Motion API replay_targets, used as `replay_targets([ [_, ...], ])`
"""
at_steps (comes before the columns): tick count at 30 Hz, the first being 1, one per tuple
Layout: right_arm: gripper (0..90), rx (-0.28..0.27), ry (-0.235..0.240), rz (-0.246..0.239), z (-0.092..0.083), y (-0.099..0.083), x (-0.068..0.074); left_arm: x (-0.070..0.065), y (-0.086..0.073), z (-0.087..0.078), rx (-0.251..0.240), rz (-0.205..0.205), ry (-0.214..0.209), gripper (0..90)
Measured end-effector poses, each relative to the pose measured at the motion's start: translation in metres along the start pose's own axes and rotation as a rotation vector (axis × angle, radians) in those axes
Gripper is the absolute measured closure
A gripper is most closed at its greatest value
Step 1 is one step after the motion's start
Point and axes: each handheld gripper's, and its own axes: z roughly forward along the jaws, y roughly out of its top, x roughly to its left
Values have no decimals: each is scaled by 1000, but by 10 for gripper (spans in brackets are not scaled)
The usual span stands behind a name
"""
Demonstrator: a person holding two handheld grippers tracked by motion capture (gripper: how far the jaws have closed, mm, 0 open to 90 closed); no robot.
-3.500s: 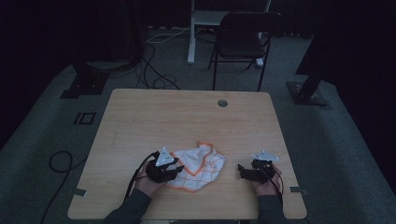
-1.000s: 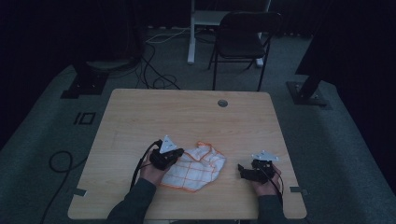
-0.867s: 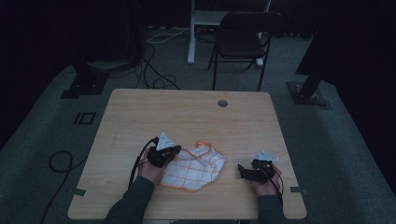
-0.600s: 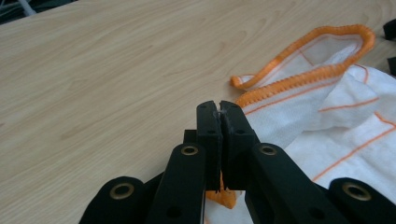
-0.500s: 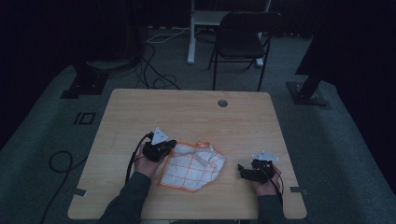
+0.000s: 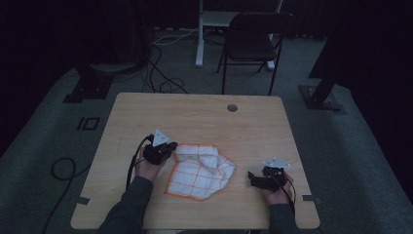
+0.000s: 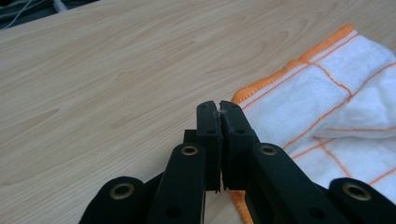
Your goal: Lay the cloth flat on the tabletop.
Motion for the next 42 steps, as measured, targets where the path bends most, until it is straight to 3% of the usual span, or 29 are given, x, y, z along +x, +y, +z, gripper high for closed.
replay_targets([
  [15, 151, 0, 0, 0, 0, 0, 0, 28, -2, 5, 47, -44, 69, 885],
  [28, 150, 0, 0, 1, 0, 0, 0, 51, -19, 3, 95, -103, 158, 874],
  [31, 151, 0, 0, 1, 0, 0, 0, 49, -18, 0, 81, -102, 181, 809],
  [35, 151, 0, 0, 0, 0, 0, 0, 46, -13, -3, 58, -95, 180, 764],
  [42, 150, 0, 0, 0, 0, 0, 0, 26, -8, -3, 48, -53, 125, 737],
])
